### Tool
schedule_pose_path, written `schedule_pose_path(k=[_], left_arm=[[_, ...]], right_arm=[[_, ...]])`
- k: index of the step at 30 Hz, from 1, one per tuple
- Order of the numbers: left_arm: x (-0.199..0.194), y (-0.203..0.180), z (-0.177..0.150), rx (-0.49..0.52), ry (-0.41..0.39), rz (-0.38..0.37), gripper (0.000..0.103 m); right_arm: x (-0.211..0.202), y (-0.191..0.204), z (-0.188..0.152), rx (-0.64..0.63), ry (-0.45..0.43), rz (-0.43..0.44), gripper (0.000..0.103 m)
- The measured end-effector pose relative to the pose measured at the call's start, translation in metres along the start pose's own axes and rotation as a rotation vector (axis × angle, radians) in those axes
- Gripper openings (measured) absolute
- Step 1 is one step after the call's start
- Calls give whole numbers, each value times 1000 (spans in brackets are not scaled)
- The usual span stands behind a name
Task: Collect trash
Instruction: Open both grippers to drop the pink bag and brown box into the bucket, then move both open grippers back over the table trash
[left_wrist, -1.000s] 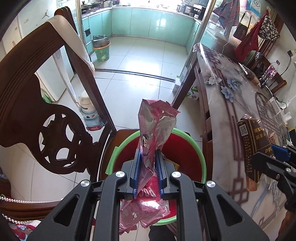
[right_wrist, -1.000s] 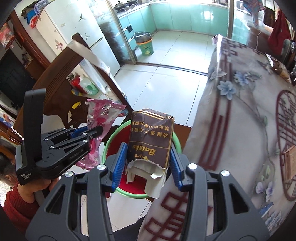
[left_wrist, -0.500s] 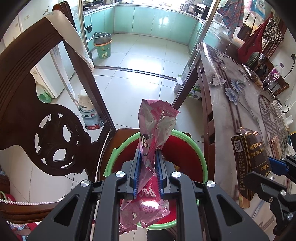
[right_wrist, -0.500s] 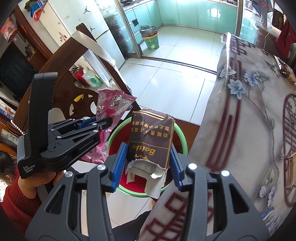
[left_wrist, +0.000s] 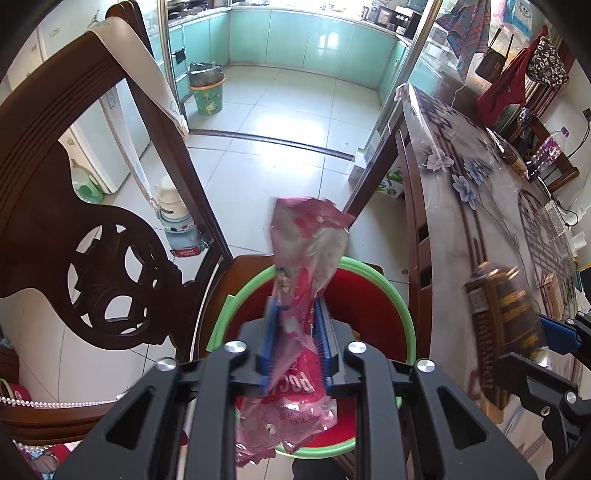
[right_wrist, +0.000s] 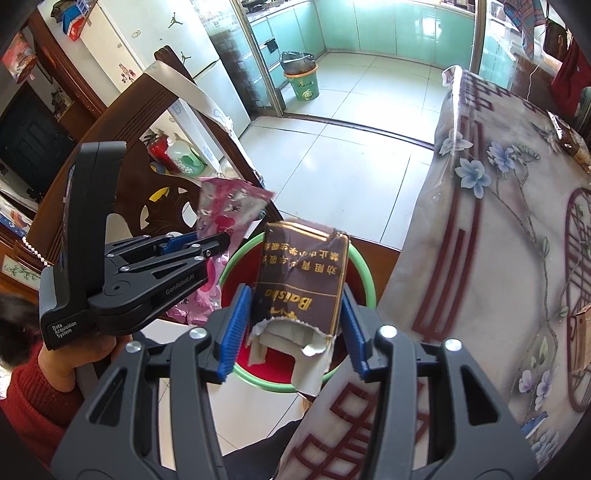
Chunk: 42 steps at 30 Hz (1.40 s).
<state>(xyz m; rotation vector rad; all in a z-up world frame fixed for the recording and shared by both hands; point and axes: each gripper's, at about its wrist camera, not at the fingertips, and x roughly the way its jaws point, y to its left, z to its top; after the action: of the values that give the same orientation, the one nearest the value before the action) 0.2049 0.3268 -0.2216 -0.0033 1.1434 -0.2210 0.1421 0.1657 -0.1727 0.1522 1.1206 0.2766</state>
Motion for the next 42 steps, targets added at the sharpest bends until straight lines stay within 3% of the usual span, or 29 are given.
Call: schedule_pose_path(k=[2,12,20,33,40,42], left_arm=[[-5,2,1,-12,-28,-3,49],[-38,-12,5,-10,-71,-14,48],[-68,-73,1,69,-127,-100,48],[-54,-249,-14,227,-73,-182,48],[-31,-361,-36,233,-7,-244,48],[-16,-396,-44,218,27,-255,55]], right_arm=[[-4,0,0,-1,-16,-4,55],[-36,-22,-15,28,-59,-26,55],[-79,-77,-47,110,-85,-104,55],[-153,-203,-110,220,-120,-197,55],[-192,-304,-142,249,-124,-269,55],[-201,-343,-150,260,-122,-308,55]])
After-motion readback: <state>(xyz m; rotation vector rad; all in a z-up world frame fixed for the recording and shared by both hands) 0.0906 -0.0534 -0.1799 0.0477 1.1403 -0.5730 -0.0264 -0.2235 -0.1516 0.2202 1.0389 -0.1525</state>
